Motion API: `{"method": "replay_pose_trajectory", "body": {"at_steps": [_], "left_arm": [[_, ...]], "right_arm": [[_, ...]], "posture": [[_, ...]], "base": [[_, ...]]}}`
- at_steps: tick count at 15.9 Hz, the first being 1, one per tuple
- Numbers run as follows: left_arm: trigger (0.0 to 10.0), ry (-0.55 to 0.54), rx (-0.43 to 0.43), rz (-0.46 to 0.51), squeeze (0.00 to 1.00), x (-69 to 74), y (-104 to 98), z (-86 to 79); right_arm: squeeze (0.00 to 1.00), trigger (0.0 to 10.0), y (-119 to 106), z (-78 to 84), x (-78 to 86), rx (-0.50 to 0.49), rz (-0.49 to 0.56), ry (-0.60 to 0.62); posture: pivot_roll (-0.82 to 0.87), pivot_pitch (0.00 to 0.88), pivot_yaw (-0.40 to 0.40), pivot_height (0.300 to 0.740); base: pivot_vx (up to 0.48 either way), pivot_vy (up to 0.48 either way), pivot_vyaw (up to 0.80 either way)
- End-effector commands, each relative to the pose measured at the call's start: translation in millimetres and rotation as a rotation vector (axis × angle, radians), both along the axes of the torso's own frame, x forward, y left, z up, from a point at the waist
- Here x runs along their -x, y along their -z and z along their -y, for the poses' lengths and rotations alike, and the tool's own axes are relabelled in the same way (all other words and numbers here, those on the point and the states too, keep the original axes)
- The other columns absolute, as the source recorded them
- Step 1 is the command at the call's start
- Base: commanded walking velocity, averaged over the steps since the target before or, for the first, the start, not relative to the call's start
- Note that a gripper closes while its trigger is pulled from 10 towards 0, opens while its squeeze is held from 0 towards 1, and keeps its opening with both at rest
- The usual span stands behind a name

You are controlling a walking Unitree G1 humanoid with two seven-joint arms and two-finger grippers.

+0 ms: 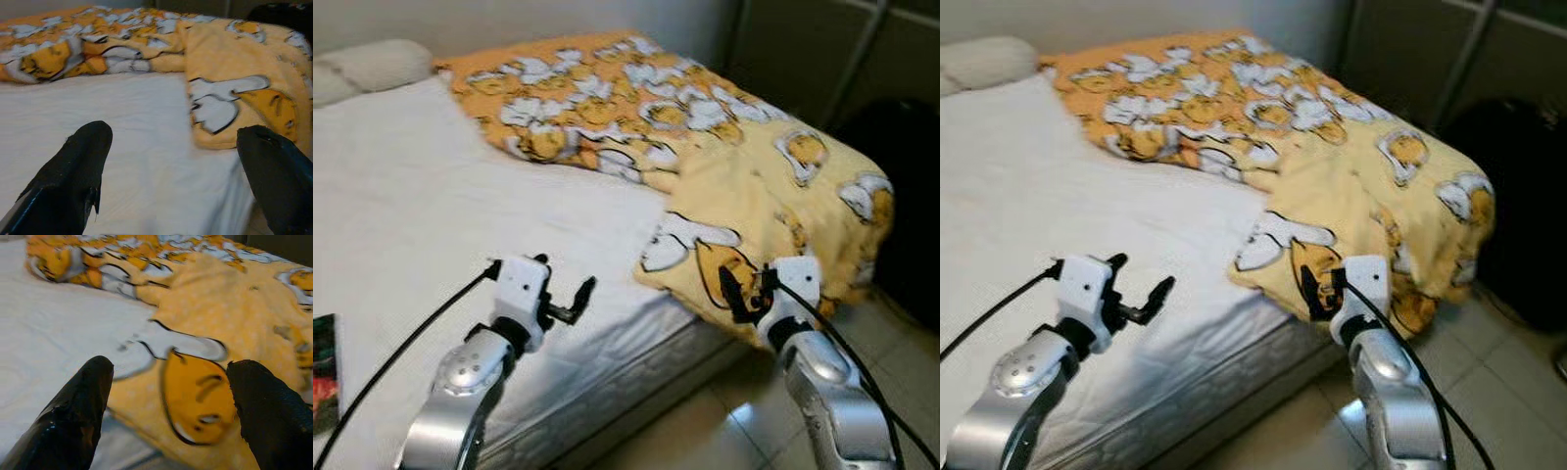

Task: Clean up the room

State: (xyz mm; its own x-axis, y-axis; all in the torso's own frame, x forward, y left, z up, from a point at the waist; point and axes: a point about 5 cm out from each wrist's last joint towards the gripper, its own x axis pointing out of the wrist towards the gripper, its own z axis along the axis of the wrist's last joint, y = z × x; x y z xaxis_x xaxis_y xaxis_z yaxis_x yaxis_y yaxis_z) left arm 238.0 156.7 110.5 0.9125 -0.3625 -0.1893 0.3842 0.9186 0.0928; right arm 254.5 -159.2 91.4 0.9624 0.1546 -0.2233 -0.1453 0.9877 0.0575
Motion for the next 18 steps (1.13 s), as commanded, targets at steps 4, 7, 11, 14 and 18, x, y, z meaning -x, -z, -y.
{"method": "replay_pose_trajectory", "body": {"at_steps": [4, 7, 11, 14, 18], "left_arm": [[10.0, 0.011, -0.004, 0.007, 0.00, -1.2, -2, 1.2], [10.0, 0.017, 0.006, 0.007, 0.00, -1.1, -4, 2.0], [10.0, 0.111, -0.046, 0.005, 0.00, -3.4, -5, 9.8], [10.0, 0.196, -0.056, 0.000, 0.00, 0.8, -12, 14.2], [10.0, 0.321, -0.081, -0.033, 0.00, 12.1, -16, 21.6]], "right_arm": [[0.00, 10.0, -2, -4.4, -0.7, 0.012, 0.010, -0.019], [0.00, 10.0, 0, -3.0, -2.6, 0.048, -0.005, -0.011], [1.00, 10.0, 11, -8.7, -29.1, 0.139, -0.071, -0.068], [1.00, 10.0, 24, -14.6, -53.5, 0.166, -0.110, -0.114], [1.00, 10.0, 32, -17.4, -81.7, 0.287, -0.167, -0.201]], "posture": [[0.02, 0.000, -0.013, 0.740], [0.02, 0.000, -0.003, 0.740], [0.02, 0.000, 0.010, 0.740], [0.05, 0.000, 0.021, 0.740], [0.07, 0.013, 0.040, 0.740]], "base": [[0.273, 0.000, 0.00], [0.087, 0.000, 0.00], [0.000, 0.000, 0.00], [0.000, 0.000, 0.00], [0.000, 0.000, 0.00]]}}
